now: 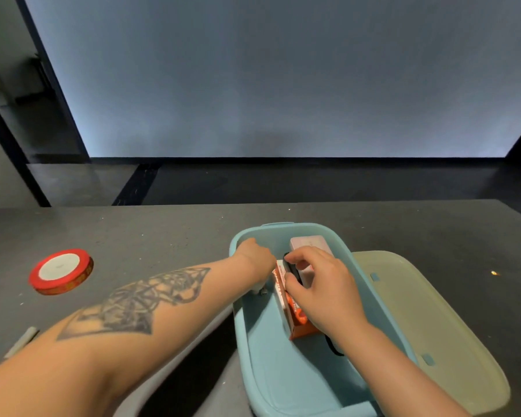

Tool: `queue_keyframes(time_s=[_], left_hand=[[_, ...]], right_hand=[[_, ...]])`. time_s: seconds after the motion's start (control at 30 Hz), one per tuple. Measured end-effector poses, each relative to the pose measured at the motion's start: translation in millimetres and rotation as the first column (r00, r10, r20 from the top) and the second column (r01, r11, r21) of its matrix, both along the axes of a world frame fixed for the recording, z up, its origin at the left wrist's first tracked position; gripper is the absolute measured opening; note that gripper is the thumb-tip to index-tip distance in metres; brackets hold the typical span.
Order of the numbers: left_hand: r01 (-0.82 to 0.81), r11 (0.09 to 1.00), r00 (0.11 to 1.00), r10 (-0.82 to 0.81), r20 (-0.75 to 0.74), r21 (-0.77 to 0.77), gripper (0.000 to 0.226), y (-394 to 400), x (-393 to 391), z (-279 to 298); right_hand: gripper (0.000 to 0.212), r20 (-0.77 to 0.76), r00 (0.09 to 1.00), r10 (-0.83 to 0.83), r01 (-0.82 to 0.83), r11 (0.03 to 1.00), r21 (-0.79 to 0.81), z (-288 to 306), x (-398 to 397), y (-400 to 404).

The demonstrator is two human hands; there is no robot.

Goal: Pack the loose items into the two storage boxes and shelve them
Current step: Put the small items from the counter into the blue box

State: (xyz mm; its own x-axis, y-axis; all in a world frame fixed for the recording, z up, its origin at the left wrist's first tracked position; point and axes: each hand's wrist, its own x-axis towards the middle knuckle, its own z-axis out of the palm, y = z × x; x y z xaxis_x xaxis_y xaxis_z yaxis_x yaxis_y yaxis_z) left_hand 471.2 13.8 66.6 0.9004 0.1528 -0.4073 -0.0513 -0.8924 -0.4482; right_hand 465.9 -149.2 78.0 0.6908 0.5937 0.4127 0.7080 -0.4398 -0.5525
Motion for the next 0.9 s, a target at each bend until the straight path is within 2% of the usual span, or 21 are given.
queue_keyframes(time_s=[0.03,0.1,0.17,0.23,0.33,0.4,0.47,0.57,0.63,0.8,0.9], left_hand=[[-0.005,0.998,0.997,0.009,0.075,-0.056,0.03,-0.3,-4.6,6.0],[0.018,0.971,0.941,0.065,0.333,-0.238,0.033,3.6,-22.9,22.7],[0.064,0.898,0.792,0.22,0.57,-0.435,0.034,14.1,-60.0,37.0],[0.103,0.808,0.57,0.43,0.701,-0.58,0.027,27.6,-117.8,40.1],[0.113,0.681,0.227,0.691,0.686,-0.723,0.014,40.8,-218.4,23.8],[0.01,0.616,0.098,0.783,0.614,-0.788,0.016,45.0,-276.6,4.7],[-0.081,0.533,0.023,0.846,0.533,-0.842,0.018,49.8,-324.5,-16.9],[-0.141,0.446,-0.071,0.886,0.459,-0.884,0.021,59.1,-378.6,-42.0],[-0.163,0.419,-0.096,0.894,0.437,-0.893,0.027,64.2,-400.3,-52.5],[-0.245,0.393,0.017,0.916,0.402,-0.886,0.027,71.3,-418.0,-66.7],[-0.253,0.404,0.11,0.915,0.389,-0.879,0.03,74.6,-414.7,-69.4]], right_hand=[[0.018,-0.009,1.0,0.001,-0.001,1.0,-0.001,2.0,-1.0,0.3],[0.019,-0.023,1.0,0.012,-0.012,1.0,0.017,8.2,-4.1,1.5],[0.022,-0.038,0.999,0.035,-0.033,0.998,0.054,16.8,-11.7,5.0],[0.023,-0.04,0.996,0.085,-0.083,0.995,0.056,26.0,-26.7,14.0],[0.024,-0.045,0.977,0.21,-0.207,0.977,0.056,36.7,-64.9,39.3],[0.024,-0.028,0.956,0.292,-0.29,0.955,0.064,38.0,-96.4,59.0],[0.024,-0.041,0.931,0.363,-0.361,0.931,0.052,30.7,-128.5,77.7],[0.025,-0.12,0.894,0.431,-0.437,0.899,-0.026,2.4,-169.6,98.0],[0.026,-0.184,0.876,0.446,-0.472,0.871,-0.134,-22.1,-188.5,106.5],[0.037,-0.239,0.878,0.415,-0.476,0.815,-0.33,-67.4,-207.9,126.6],[0.066,-0.258,0.861,0.437,-0.507,0.76,-0.405,-80.7,-215.3,141.6]])
